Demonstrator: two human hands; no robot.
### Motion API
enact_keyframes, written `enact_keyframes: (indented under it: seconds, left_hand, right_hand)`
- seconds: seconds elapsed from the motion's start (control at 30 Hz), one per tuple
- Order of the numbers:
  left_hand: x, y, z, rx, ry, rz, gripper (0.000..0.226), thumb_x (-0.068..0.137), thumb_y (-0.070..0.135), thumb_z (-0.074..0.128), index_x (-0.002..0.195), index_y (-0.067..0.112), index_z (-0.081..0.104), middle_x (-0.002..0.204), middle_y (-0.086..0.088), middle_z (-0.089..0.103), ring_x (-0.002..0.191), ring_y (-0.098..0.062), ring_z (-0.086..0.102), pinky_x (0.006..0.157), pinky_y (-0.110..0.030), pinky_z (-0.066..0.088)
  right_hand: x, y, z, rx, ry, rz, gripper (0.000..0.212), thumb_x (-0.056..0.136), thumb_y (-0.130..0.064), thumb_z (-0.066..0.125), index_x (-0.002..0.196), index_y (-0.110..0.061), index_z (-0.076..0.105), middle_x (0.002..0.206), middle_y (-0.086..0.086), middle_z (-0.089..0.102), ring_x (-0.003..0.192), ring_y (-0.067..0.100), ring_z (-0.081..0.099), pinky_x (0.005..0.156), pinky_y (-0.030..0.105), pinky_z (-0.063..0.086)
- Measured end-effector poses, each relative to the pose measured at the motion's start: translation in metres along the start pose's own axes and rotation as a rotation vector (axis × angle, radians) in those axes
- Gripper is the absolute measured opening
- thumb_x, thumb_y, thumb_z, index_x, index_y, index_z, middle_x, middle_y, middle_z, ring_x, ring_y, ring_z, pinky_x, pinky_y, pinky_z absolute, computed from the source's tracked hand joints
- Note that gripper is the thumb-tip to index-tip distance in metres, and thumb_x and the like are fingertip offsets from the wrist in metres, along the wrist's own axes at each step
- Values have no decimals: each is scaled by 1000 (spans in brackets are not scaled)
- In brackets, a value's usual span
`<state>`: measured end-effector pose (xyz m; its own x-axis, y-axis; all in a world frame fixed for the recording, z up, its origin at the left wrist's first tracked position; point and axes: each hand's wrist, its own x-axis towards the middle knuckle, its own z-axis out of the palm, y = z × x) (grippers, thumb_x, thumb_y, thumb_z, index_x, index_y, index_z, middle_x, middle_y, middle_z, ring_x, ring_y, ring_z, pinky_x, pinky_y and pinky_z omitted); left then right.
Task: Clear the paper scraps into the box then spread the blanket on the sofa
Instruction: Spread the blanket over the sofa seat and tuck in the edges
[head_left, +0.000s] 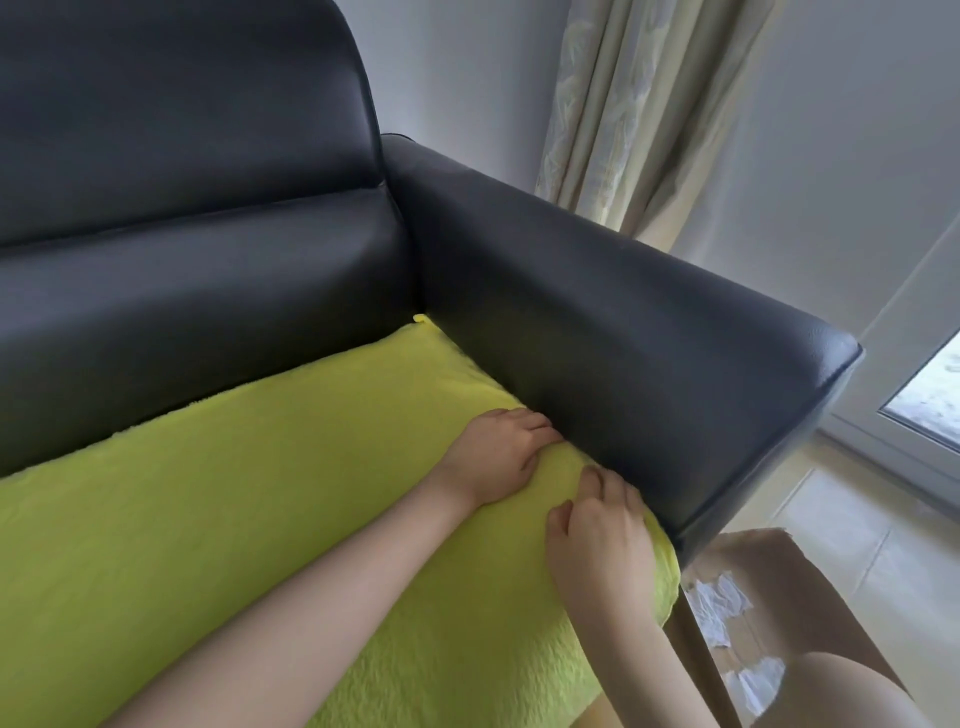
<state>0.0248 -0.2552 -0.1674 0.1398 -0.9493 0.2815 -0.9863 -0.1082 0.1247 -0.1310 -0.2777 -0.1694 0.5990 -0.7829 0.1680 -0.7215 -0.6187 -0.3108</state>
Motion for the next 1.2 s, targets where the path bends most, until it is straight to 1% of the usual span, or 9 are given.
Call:
enact_keyframes:
  seconds: [0.07,0.17,0.5,0.67,0.77,0.87,0.93,1.03,1.2]
  left_hand:
    - [-3,4,-2,20,89,52,41,83,16,38,107,17,71,106,1,69,98,-17,64,83,-30,52]
    - [-8,11,-3,13,112,182,31,85,16,45,104,16,70,105,2,68,95,-17,63,80,-30,52]
    - [-1,11,-9,-102,-100,201,42,88,17,46,127,21,60,127,6,60,116,-11,55,99,-31,45]
    - [-3,9,-6,-136,-118,170,48,85,20,43,131,22,57,132,6,58,121,-11,53,102,-30,43]
    - [-4,12,-6,-143,-128,169,51,84,23,40,132,22,56,134,6,57,123,-11,51,104,-30,41]
    - [-2,14,-5,-145,-140,158,50,84,19,45,133,20,55,134,4,57,124,-14,51,106,-29,39]
    - [-2,16,-6,-138,-150,142,51,83,19,45,133,20,54,134,4,57,123,-14,51,106,-29,38]
    - [-4,19,-5,-139,-162,108,52,82,19,46,134,20,54,134,3,56,122,-16,51,105,-31,39]
    - [-6,27,-7,-144,-167,46,51,85,14,46,135,21,52,136,4,54,124,-15,49,106,-32,38]
  right_hand:
    - [-4,6,0,-16,90,10,21,72,-6,67,91,3,64,90,18,63,82,36,59,64,41,53]
    - [-11,12,-6,-31,144,3,11,70,-4,65,78,2,61,78,17,58,72,36,56,59,41,52]
    - [-19,9,-8,-78,-23,80,37,70,-10,66,103,8,64,98,20,66,90,35,64,71,38,55]
    - [-14,10,-5,-138,-43,82,37,66,-9,68,97,10,64,87,20,64,77,35,62,60,37,53]
    - [-12,8,-4,-181,-61,117,40,75,-12,46,101,13,62,86,23,62,74,37,60,61,38,51]
    - [-4,-1,0,-153,-146,146,55,76,-15,26,105,17,60,89,29,61,78,40,59,65,41,51]
    - [1,-7,-5,-137,-197,156,52,79,-19,31,109,15,58,94,27,62,84,39,59,68,39,50]
    - [7,-3,-12,-244,-196,116,51,92,-28,35,134,2,39,127,13,52,115,26,49,90,33,42]
    - [-1,23,-31,-88,-198,-7,55,93,-21,37,146,-10,27,141,3,44,126,20,42,93,30,40]
